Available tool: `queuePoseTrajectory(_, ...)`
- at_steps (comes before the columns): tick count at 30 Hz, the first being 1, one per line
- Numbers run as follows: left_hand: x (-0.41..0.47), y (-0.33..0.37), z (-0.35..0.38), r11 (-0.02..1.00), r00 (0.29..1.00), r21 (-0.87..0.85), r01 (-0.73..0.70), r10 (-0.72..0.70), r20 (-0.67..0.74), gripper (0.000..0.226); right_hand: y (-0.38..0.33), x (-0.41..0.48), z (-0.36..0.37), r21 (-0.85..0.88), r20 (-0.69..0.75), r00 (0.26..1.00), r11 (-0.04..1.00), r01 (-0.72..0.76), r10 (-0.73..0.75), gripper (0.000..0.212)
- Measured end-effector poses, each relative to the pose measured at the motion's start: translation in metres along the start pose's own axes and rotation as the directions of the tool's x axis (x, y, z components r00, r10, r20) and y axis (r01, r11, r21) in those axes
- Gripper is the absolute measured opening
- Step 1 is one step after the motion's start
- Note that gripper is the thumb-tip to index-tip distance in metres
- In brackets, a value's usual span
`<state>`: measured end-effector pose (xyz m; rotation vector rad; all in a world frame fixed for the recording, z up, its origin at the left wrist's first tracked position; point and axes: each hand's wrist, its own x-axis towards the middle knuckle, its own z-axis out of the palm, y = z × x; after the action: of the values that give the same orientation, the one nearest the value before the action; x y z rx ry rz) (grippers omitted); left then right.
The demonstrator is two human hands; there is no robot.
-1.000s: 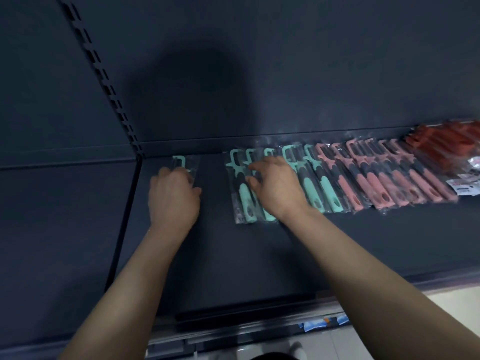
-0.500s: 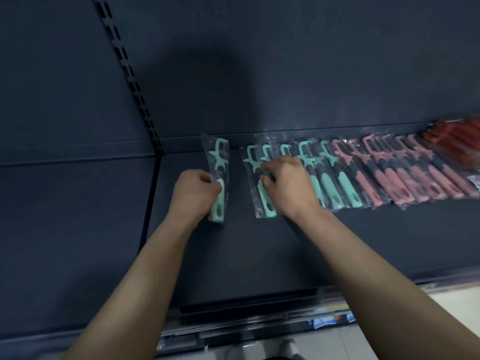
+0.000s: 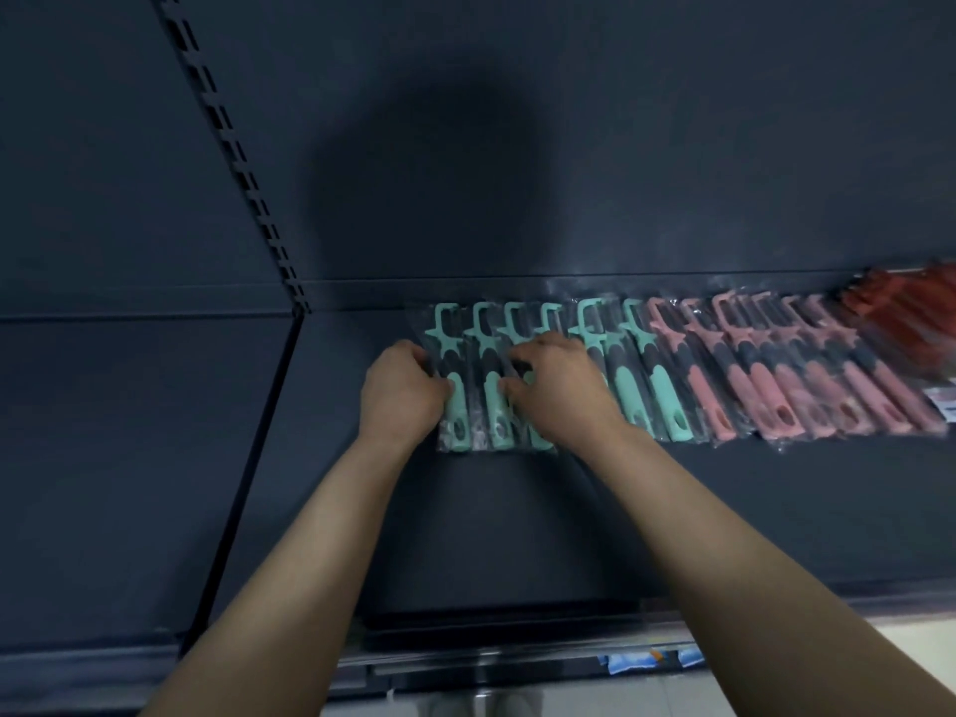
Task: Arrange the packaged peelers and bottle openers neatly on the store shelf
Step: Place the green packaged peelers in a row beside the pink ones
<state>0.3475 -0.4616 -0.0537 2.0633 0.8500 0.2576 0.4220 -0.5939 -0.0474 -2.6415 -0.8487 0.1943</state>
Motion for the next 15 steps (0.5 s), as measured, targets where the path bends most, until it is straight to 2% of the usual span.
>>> queuePoseTrajectory(4,-0.002,0.002,0.005,0.994,0.996,0.066,-0.084,0.085,-0.005,0.030,0.004,0.002,-0.004,0.019,-0.049,0.998,0.999,0.040,-0.039,0.030)
queuePoseTrajectory(8,-0.001,0.004,0.008,0.988,0.995,0.117,-0.099,0.100,-0.005,0.029,0.008,0.003,-0.007,0.021,-0.060,0.994,0.996,0.088,-0.087,0.032)
queuePoseTrajectory(15,-0.006,-0.002,0.003,0.964,0.986,0.235,-0.123,0.146,-0.083,0.026,0.006,0.006,-0.019,0.007,-0.053,0.988,0.990,0.144,-0.143,0.035)
